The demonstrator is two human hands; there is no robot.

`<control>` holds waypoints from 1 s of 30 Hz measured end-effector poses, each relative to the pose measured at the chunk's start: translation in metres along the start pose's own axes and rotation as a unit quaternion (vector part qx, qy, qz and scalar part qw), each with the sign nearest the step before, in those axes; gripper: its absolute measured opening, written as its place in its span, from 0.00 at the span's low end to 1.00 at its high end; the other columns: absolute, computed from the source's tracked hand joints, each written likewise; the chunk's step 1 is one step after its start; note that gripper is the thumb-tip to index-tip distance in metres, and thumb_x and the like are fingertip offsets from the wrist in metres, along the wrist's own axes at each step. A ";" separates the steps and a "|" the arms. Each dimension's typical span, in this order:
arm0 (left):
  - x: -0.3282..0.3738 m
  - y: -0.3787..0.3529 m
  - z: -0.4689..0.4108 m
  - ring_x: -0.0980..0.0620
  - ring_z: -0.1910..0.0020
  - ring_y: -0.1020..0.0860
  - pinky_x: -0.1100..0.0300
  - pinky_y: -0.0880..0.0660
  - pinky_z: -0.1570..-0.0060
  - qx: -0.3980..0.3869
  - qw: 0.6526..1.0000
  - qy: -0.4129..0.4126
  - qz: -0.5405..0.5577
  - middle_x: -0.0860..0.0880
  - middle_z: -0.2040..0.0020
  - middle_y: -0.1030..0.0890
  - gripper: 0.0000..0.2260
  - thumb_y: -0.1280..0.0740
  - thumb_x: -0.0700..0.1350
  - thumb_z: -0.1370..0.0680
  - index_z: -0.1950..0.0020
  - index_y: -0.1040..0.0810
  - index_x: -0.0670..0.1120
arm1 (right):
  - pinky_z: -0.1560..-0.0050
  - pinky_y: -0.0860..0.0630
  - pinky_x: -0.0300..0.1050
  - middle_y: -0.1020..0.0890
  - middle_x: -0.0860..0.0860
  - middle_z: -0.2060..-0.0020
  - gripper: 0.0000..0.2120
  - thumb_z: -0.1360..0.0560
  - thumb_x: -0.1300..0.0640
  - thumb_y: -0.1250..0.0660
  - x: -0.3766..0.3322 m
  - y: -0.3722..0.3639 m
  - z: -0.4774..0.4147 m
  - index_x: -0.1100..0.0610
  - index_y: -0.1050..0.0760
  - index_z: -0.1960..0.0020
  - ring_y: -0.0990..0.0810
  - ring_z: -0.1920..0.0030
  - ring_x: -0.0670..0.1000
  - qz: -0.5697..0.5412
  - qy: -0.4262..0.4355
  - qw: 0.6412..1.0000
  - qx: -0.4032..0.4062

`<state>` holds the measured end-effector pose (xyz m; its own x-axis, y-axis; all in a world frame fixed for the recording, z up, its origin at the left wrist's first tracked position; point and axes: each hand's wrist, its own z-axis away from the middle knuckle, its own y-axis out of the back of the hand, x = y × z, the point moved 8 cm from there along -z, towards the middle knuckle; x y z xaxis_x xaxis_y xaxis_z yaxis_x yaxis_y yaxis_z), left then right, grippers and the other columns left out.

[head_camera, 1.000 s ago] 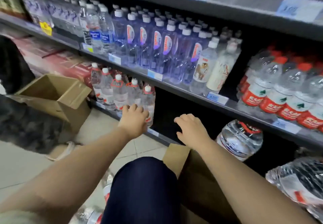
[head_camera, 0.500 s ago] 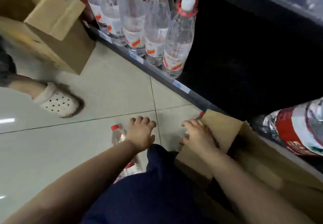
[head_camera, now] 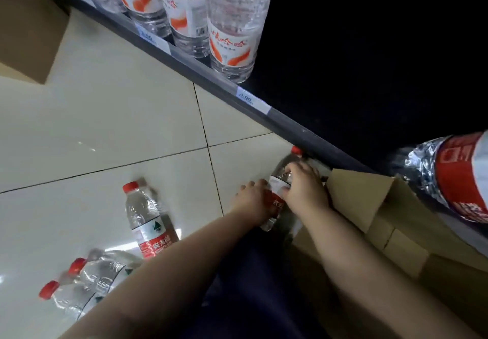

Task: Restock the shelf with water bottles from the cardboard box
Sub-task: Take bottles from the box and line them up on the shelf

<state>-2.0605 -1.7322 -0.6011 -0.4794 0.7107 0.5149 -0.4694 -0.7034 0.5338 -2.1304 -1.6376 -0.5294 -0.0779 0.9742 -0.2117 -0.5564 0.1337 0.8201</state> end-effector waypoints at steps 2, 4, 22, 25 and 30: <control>0.008 -0.015 -0.005 0.39 0.40 0.27 0.50 0.29 0.44 -0.015 1.000 -0.007 0.014 0.41 0.39 0.26 0.31 0.28 0.54 0.29 0.32 0.35 0.44 | 0.37 0.31 0.52 0.28 0.53 0.37 0.17 0.27 0.57 0.32 -0.001 0.005 -0.003 0.54 0.29 0.39 0.33 0.35 0.56 -0.031 0.002 0.999 0.023; 0.009 -0.020 -0.009 0.39 0.41 0.26 0.51 0.29 0.46 -0.013 1.000 0.012 0.026 0.41 0.40 0.26 0.33 0.26 0.54 0.31 0.32 0.36 0.44 | 0.37 0.33 0.49 0.27 0.53 0.37 0.16 0.27 0.57 0.32 -0.006 0.009 -0.005 0.54 0.28 0.40 0.32 0.35 0.56 -0.041 0.010 0.998 0.041; -0.028 0.108 0.102 0.47 0.62 0.17 0.57 0.21 0.60 -0.053 0.904 0.091 0.414 0.44 0.58 0.15 0.21 0.29 0.45 0.40 0.48 0.22 0.44 | 0.51 0.27 0.37 0.21 0.46 0.53 0.18 0.30 0.66 0.28 -0.059 0.065 0.043 0.49 0.27 0.47 0.23 0.53 0.45 -0.426 0.026 0.904 -0.021; -0.003 0.142 0.148 0.44 0.56 0.17 0.53 0.21 0.55 -0.023 0.910 0.057 0.410 0.41 0.52 0.16 0.24 0.30 0.45 0.38 0.43 0.24 0.45 | 0.46 0.25 0.46 0.19 0.52 0.50 0.18 0.30 0.64 0.27 -0.072 0.110 0.080 0.54 0.26 0.43 0.21 0.51 0.50 -0.448 0.048 0.892 -0.029; 0.080 0.206 0.226 0.45 0.54 0.18 0.54 0.22 0.55 0.041 0.912 -0.065 0.403 0.44 0.50 0.17 0.21 0.25 0.37 0.32 0.40 0.24 0.45 | 0.43 0.22 0.50 0.20 0.56 0.48 0.22 0.28 0.59 0.27 -0.085 0.195 0.168 0.56 0.29 0.37 0.20 0.49 0.53 -0.497 0.072 0.864 -0.036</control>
<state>-2.0279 -1.8173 -0.2979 -0.5498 -0.0378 0.8344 0.0567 -0.9984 -0.0079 -2.0932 -1.6635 -0.2620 0.3688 0.3520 -0.8603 -0.4584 0.8740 0.1612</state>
